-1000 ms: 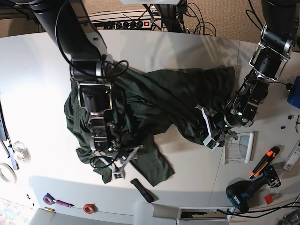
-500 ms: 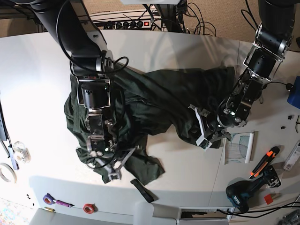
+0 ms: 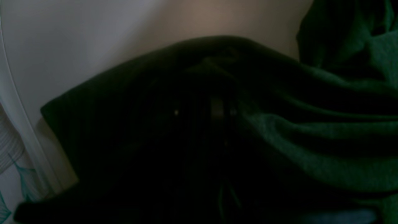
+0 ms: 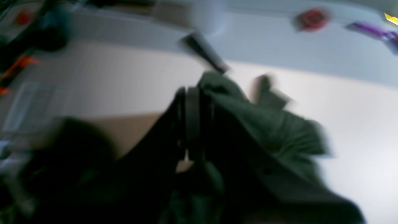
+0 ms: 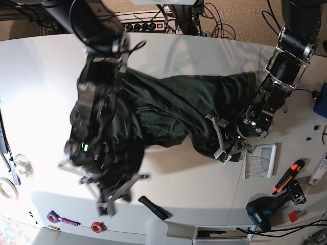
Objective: Layout the t-shirt on the table in an organized manner, then fold the t-shirt properly
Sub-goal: 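Lift the shirt with the right gripper and swing it over the body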
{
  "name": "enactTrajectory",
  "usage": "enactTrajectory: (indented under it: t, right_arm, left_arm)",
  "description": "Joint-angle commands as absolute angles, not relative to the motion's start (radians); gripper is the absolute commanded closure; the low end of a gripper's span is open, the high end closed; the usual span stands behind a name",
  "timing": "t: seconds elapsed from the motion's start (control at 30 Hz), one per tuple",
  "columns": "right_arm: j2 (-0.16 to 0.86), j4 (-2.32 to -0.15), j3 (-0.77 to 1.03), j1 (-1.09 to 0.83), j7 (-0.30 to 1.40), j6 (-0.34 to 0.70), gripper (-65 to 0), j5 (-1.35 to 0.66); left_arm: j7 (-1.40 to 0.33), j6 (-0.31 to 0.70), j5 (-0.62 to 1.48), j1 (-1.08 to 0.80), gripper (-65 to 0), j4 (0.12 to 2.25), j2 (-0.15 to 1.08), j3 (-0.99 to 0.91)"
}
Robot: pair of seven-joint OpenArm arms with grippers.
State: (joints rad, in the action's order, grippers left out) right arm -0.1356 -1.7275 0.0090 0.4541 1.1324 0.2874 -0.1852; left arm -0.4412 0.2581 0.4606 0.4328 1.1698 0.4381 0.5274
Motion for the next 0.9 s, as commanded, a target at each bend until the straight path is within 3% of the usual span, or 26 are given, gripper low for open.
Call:
enactTrajectory:
  t: [0.0,0.3,0.53,0.87]
  right_arm:
    - [-0.142,-1.783,-0.009,0.449,1.119,0.303,0.0,-0.234]
    - [-0.141,-2.134,-0.185,0.091,1.122,0.352,0.0,-0.276]
    - [-0.141,-2.356,-0.203,-0.104,1.122,0.352,0.0,-0.277]
    - [-0.136,-2.356,-0.202,-0.234,1.142,0.418,0.0,-0.431]
  left_arm:
    - [-0.424,0.252,0.462,0.46,-13.4,1.182,0.446,0.521]
    - [-0.418,0.252,0.422,0.46,-13.4,1.182,0.449,0.521]
    - [-0.418,0.252,0.418,0.461,-13.4,1.182,0.449,0.521]
    - [-0.401,0.191,0.358,0.493,-13.4,1.182,0.452,0.521]
